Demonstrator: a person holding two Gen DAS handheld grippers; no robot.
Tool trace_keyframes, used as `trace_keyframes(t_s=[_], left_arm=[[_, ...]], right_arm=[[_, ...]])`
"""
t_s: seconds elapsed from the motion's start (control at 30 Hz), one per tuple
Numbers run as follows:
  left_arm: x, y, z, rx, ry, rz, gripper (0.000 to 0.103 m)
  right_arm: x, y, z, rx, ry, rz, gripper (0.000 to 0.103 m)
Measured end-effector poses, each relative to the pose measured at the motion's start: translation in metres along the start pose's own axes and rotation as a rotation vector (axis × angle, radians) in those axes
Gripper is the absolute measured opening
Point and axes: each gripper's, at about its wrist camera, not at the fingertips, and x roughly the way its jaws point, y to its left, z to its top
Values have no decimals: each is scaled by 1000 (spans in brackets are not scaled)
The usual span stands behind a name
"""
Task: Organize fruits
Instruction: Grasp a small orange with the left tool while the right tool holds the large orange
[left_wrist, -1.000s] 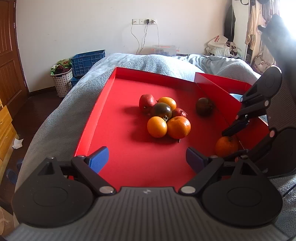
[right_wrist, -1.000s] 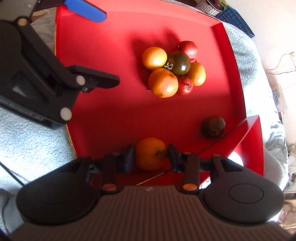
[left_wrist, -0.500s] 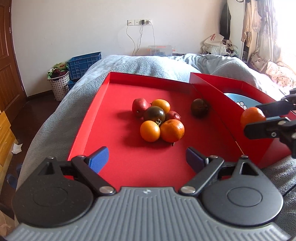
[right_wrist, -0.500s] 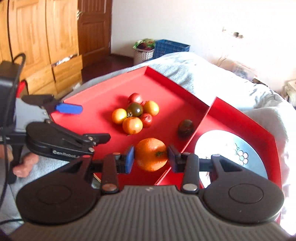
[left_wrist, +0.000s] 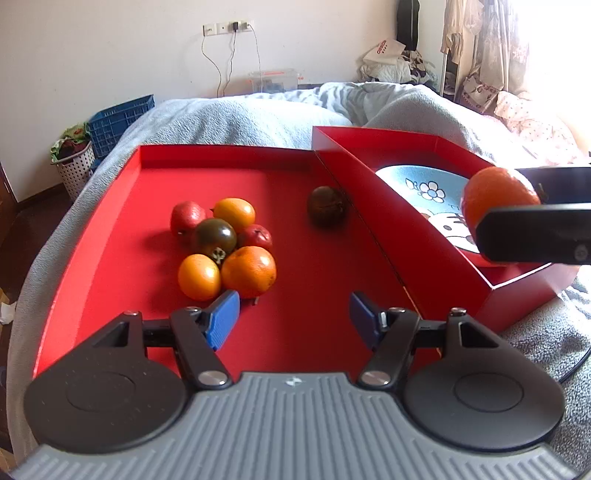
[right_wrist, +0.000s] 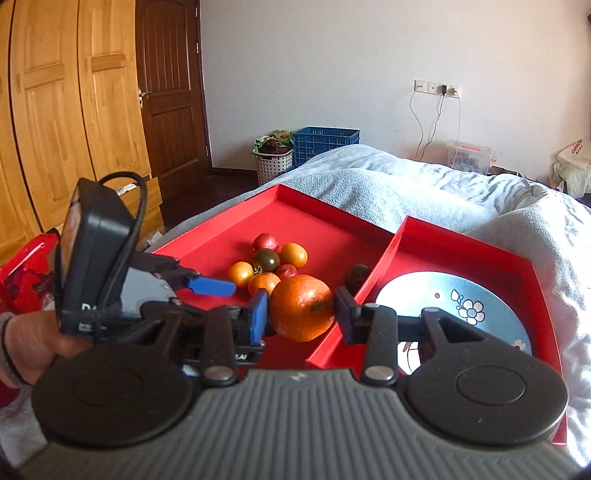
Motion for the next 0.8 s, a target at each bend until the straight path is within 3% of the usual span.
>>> trace_keyframes(t_s=[0.17, 0.43, 0.5, 0.57, 0.8], left_arm=[[26, 8, 12, -78, 71, 30, 63], [40, 18, 25, -127, 74, 49, 62], [44, 15, 26, -112, 65, 71, 58], [46, 14, 26, -123, 61, 34, 41], [37, 9, 20, -108, 48, 39, 40]], right_arm=[[-6, -9, -1, 26, -22, 4, 42], [0, -12, -7, 42, -12, 22, 42], [0, -13, -7, 46, -10, 23, 42], [1, -15, -7, 48, -8, 19, 42], [-2, -14, -7, 56, -9, 10, 42]])
